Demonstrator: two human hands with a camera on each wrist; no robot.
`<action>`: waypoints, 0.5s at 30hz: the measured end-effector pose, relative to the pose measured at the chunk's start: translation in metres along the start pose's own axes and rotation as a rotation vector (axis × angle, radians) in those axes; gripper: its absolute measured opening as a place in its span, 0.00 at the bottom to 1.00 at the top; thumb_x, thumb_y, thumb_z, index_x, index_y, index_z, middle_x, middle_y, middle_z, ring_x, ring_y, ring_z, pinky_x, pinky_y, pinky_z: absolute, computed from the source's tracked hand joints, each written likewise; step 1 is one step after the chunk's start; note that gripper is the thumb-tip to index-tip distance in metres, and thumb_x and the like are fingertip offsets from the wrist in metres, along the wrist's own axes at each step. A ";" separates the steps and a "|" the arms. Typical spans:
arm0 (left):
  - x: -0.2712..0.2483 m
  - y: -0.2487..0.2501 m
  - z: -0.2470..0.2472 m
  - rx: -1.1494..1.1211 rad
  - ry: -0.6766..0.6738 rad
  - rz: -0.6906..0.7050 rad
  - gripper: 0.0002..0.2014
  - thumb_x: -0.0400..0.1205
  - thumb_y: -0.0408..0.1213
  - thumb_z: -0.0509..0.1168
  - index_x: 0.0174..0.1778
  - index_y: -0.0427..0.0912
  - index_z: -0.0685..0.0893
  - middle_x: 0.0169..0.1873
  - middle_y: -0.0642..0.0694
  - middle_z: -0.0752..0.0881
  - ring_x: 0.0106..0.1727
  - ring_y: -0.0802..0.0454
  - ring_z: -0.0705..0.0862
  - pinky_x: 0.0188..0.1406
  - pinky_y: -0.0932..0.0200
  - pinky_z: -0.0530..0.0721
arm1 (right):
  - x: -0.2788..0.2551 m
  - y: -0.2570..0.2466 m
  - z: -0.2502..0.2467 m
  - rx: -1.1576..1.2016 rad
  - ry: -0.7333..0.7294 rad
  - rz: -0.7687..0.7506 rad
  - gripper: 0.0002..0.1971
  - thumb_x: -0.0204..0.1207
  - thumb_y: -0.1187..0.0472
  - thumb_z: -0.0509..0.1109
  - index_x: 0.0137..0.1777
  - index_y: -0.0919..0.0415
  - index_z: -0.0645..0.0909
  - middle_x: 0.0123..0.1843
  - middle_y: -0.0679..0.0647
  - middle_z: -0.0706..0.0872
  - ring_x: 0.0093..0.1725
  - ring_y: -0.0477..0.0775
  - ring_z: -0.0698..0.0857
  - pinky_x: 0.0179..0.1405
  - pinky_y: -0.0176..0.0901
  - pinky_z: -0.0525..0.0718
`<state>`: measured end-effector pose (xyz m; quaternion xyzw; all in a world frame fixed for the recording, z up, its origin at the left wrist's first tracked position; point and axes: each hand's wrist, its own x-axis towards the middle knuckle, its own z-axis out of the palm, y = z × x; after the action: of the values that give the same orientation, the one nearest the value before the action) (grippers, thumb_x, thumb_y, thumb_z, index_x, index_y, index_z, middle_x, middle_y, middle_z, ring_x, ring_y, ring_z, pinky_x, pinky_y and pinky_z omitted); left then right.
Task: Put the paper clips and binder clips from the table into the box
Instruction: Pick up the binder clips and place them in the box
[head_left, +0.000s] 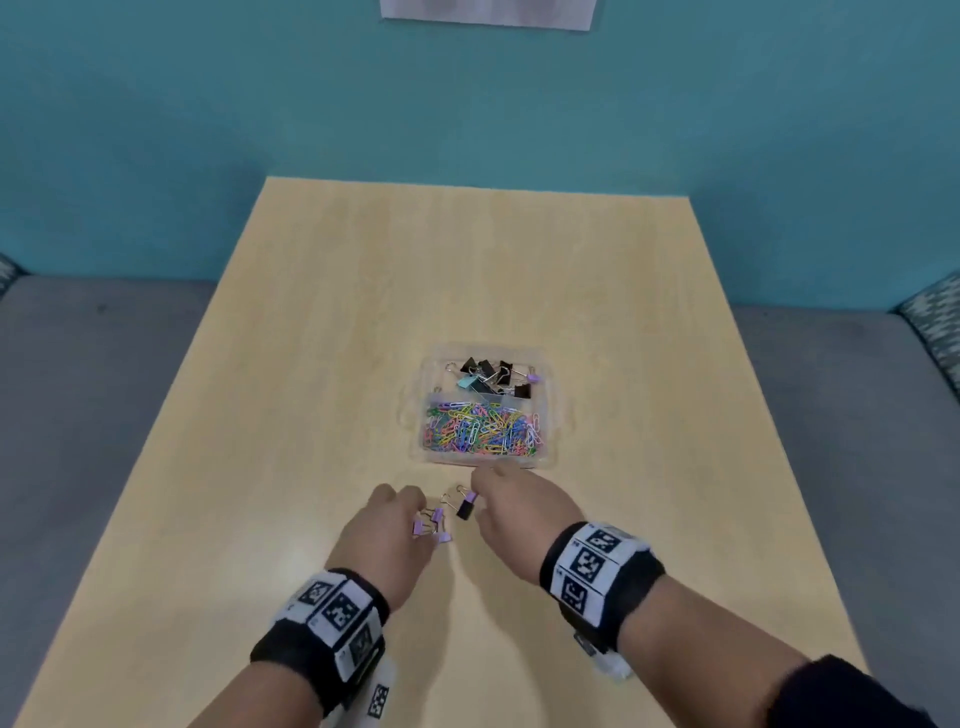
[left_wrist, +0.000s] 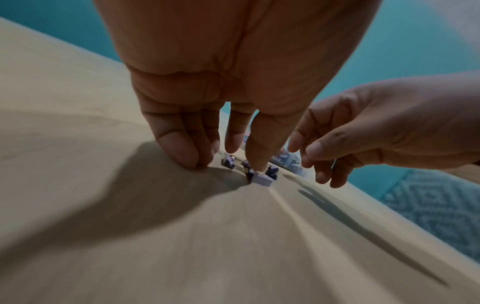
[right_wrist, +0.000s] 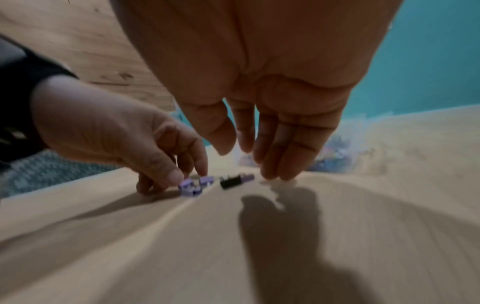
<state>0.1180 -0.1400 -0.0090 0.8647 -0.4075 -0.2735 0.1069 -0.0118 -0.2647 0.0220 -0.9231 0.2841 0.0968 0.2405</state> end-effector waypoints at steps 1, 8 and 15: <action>-0.002 0.001 0.002 0.029 0.014 0.018 0.10 0.76 0.45 0.66 0.50 0.49 0.77 0.46 0.47 0.75 0.39 0.44 0.80 0.37 0.54 0.77 | -0.001 0.000 0.006 -0.002 0.011 0.012 0.06 0.78 0.62 0.60 0.53 0.56 0.73 0.55 0.57 0.78 0.52 0.64 0.80 0.41 0.51 0.76; -0.007 0.000 0.006 0.035 0.021 0.067 0.03 0.76 0.35 0.63 0.41 0.43 0.74 0.43 0.45 0.74 0.40 0.40 0.78 0.35 0.51 0.73 | 0.006 -0.011 0.032 0.008 0.041 0.031 0.09 0.76 0.56 0.65 0.52 0.56 0.71 0.56 0.56 0.76 0.54 0.63 0.77 0.39 0.49 0.71; -0.018 -0.003 0.009 0.018 0.021 -0.006 0.06 0.74 0.31 0.58 0.39 0.46 0.69 0.38 0.48 0.76 0.38 0.42 0.77 0.35 0.53 0.75 | 0.009 -0.014 0.041 -0.009 0.047 0.082 0.06 0.79 0.61 0.63 0.53 0.58 0.72 0.59 0.58 0.74 0.56 0.63 0.75 0.40 0.47 0.67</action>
<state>0.1059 -0.1240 -0.0109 0.8698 -0.4061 -0.2608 0.1025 0.0018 -0.2382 -0.0108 -0.9139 0.3266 0.0862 0.2253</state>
